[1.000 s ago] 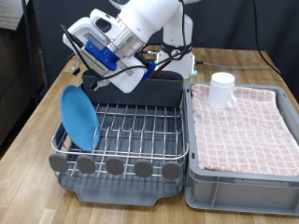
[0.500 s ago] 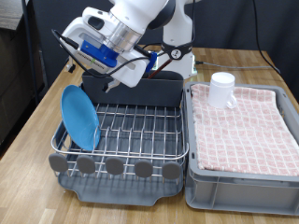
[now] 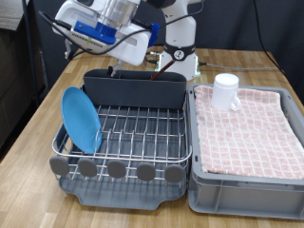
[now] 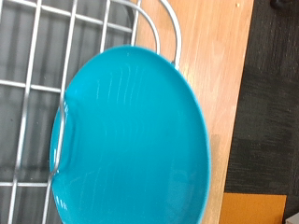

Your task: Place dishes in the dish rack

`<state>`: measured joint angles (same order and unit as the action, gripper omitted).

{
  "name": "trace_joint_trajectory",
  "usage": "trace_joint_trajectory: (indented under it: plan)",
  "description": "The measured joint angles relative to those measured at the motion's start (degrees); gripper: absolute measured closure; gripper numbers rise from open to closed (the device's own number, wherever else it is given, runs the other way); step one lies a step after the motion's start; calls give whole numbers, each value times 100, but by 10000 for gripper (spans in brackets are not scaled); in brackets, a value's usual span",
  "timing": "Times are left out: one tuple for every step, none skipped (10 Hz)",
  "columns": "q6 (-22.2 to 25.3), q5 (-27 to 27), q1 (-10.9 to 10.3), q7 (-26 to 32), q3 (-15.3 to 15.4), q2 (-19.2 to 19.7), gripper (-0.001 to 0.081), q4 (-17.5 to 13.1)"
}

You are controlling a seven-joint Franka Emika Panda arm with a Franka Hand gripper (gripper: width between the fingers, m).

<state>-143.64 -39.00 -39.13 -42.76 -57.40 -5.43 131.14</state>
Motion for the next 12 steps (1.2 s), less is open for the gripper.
trace_joint_trajectory:
  plan:
    - [151, 4, -1, 67, 45, -171, 4, -45]
    - [430, 29, -4, 132, 133, -348, 4, -151]
    - [792, 88, -9, 219, 249, -539, 4, -283]
    - [1257, 187, -31, 380, 369, -726, 4, -395]
    - [1376, 34, -28, 477, 526, -904, 4, -447]
    - [1419, -166, 1, 507, 634, -1042, 4, -413]
    - [1432, -114, 1, 492, 616, -1021, 4, -412]
    - [1733, 293, -80, 653, 576, -1005, 4, -432]
    - [2186, 717, -220, 842, 580, -1004, 4, -484]
    - [2564, 973, -323, 838, 689, -1028, 4, -499]
    - [2802, 1108, -367, 694, 867, -1064, 4, -485]
    - [2920, 1229, -396, 539, 1043, -1110, 4, -444]
